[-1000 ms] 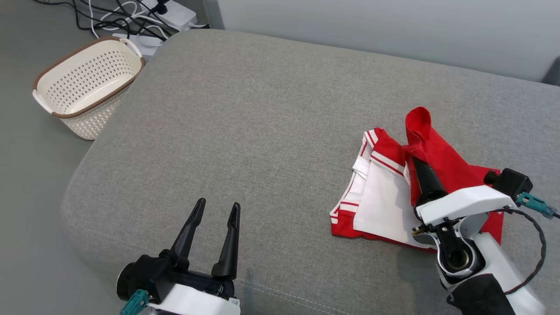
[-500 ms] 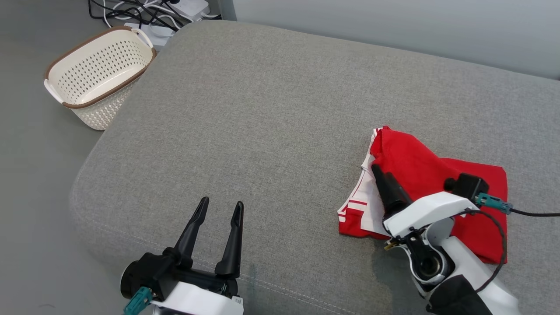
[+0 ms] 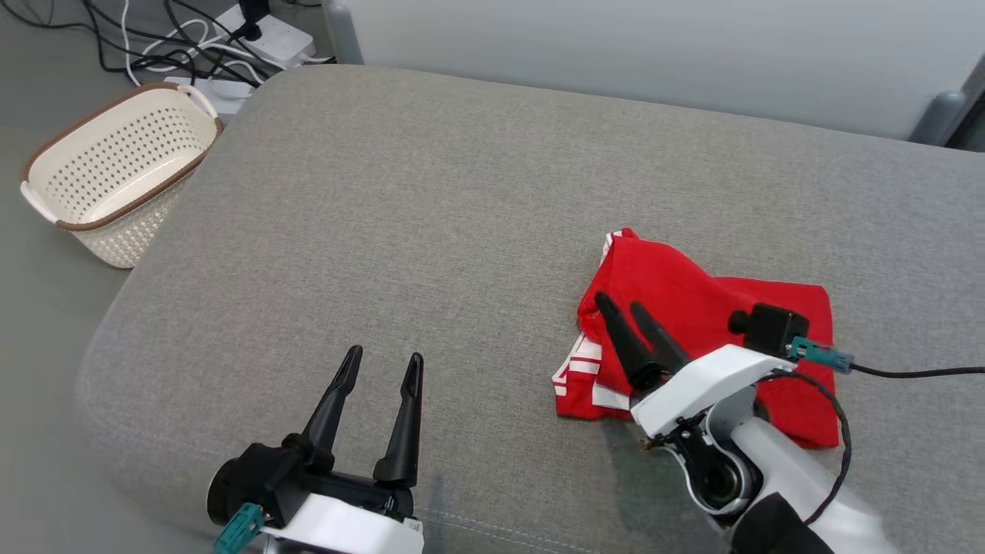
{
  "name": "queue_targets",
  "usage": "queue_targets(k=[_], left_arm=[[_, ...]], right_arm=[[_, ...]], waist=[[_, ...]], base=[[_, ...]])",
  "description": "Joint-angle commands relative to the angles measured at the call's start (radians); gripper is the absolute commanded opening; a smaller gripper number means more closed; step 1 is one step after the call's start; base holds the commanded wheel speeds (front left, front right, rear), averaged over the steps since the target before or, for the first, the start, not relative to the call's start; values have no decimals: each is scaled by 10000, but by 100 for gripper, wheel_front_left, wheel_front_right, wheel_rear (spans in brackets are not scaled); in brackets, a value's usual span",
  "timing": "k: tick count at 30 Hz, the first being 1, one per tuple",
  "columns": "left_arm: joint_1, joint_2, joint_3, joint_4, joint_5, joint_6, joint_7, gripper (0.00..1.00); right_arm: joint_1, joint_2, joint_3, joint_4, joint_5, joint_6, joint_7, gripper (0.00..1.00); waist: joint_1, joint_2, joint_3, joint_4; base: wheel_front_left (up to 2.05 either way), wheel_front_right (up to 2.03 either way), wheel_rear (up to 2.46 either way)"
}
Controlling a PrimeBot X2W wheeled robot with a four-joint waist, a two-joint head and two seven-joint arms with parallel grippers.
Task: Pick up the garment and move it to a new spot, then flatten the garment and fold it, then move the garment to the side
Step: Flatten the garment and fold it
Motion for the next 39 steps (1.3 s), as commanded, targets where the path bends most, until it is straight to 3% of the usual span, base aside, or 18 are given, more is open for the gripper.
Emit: queue_targets(k=[1,6,14,23,28,39], left_arm=[[-352,22,378,-260,112,62,-57,100],[-290,22,493,-205,157,51,-57,100],[-247,22,891,-135,316,268,-57,100],[-30,22,1342,43,418,70,-57,100],[315,22,1547,275,428,-150,-57,100],[816,22,1704,300,605,-216,-57,100]], right_arm=[[-288,-110,94,-256,-445,14,-267,100],[-196,-663,-596,-73,-2370,14,-488,100],[1156,-694,-2788,-1093,-4984,14,-497,100],[2999,-666,-4419,-2763,-7925,14,-499,100],[4091,-371,-5164,-3357,-8424,14,-499,100],[5265,-334,-5606,-4659,-9157,14,-499,100]], waist=[[0,0,-80,-242],[0,0,-293,-880],[0,0,-589,-2018],[0,0,-998,-3013],[0,0,-1348,-3284],[0,0,-1601,-3194]], base=[[0,0,0],[0,0,0],[0,0,0],[0,0,0],[0,0,0],[0,0,0]])
